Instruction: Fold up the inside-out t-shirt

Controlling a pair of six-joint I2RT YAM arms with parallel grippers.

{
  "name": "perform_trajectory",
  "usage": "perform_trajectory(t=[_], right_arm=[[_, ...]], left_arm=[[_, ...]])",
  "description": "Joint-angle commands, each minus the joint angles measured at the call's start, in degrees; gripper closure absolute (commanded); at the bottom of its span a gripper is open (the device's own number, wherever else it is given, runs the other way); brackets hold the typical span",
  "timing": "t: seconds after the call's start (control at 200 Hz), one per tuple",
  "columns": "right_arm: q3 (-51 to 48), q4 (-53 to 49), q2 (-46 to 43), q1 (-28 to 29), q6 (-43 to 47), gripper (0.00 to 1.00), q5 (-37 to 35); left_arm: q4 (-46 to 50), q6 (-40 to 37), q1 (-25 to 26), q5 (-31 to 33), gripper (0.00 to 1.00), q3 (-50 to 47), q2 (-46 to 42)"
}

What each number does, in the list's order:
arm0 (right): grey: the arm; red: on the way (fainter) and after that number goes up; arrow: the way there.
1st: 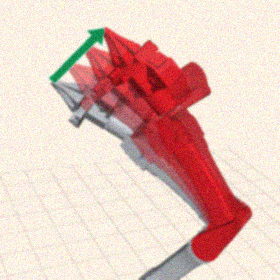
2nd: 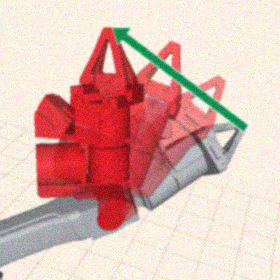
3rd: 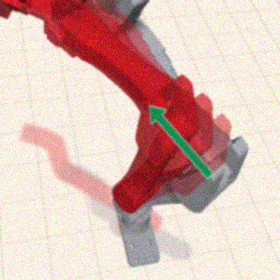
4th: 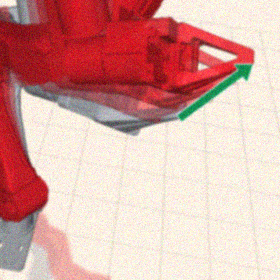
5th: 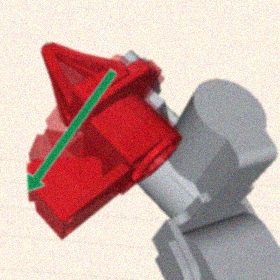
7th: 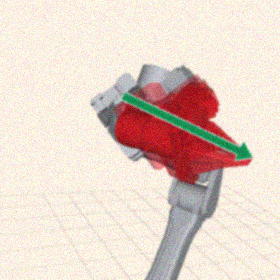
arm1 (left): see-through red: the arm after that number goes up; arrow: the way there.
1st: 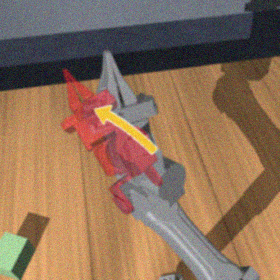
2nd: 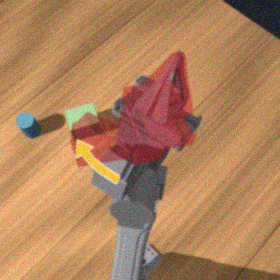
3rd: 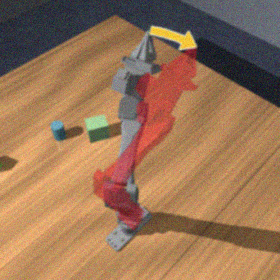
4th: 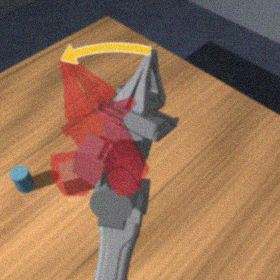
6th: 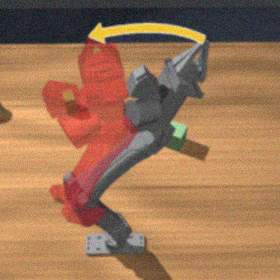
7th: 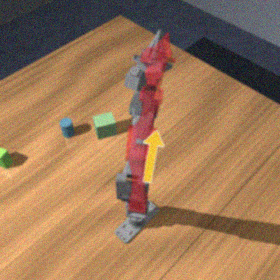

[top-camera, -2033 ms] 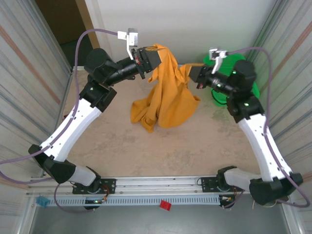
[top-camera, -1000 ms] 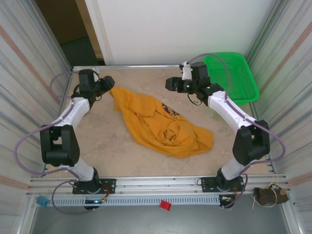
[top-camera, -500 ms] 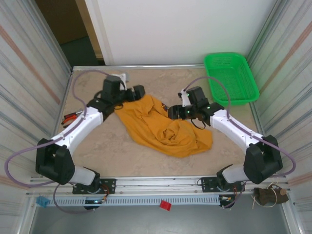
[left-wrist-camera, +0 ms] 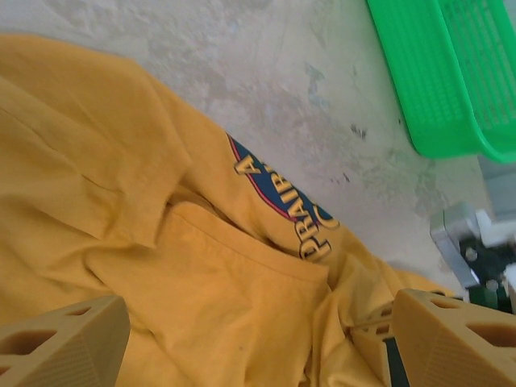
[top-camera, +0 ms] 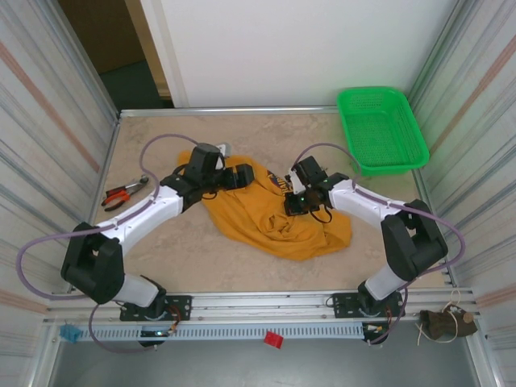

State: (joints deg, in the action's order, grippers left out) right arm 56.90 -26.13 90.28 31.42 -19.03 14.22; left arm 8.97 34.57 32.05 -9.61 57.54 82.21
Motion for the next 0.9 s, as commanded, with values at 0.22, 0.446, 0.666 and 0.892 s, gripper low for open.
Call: perform_trajectory(t=[0.22, 0.446, 0.666, 0.892], right_arm=[[8.9, 1.4, -11.6, -7.5, -4.3, 1.0, 11.0], [9.0, 1.7, -12.8, -8.2, -5.7, 1.0, 12.9], [6.5, 2.8, -14.8, -8.1, -7.0, 1.0, 12.7], [5.3, 3.0, -17.9, -8.6, -7.6, 1.0, 11.9]], left_arm=[[-5.8, 1.6, 5.1, -3.5, 0.16, -3.1, 4.0], [-7.6, 2.0, 7.0, -1.7, 0.16, -0.8, 10.0], [-5.3, 3.4, 7.2, 2.8, 0.16, 4.3, 16.7], [-11.5, 2.5, 7.1, -2.1, 0.34, 8.4, 23.1]])
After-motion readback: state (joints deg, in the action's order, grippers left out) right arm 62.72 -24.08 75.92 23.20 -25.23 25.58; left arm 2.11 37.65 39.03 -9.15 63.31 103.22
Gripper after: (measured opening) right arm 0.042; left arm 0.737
